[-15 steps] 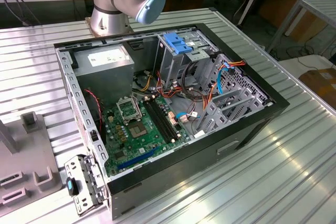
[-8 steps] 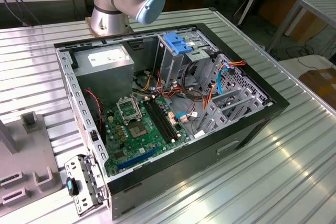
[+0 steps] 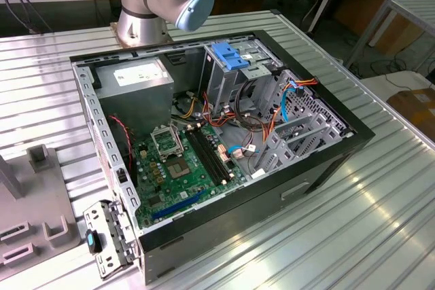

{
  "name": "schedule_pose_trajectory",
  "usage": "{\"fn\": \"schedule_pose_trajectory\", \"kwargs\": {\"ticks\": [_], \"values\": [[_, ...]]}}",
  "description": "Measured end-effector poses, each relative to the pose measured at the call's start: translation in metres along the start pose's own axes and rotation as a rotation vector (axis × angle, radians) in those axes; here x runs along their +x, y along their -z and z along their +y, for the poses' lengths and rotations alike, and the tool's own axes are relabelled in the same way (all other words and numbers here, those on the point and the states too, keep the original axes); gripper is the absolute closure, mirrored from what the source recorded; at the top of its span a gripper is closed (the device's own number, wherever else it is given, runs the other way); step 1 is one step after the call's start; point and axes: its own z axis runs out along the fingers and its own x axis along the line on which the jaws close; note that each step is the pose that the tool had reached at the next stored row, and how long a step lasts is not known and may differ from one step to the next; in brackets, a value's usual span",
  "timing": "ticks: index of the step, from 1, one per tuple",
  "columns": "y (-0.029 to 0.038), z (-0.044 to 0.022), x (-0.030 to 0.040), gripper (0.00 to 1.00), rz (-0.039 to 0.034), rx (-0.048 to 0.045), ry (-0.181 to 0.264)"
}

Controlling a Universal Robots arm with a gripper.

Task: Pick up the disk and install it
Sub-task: 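Pick up the disk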

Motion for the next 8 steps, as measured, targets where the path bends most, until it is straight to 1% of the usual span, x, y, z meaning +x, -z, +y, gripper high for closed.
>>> {"fn": "schedule_pose_trajectory", "kwargs": {"ticks": [8], "values": [[-0.0013,0.0000,0.0000,0.63,0.0001,-0.0003,0.000]]}}
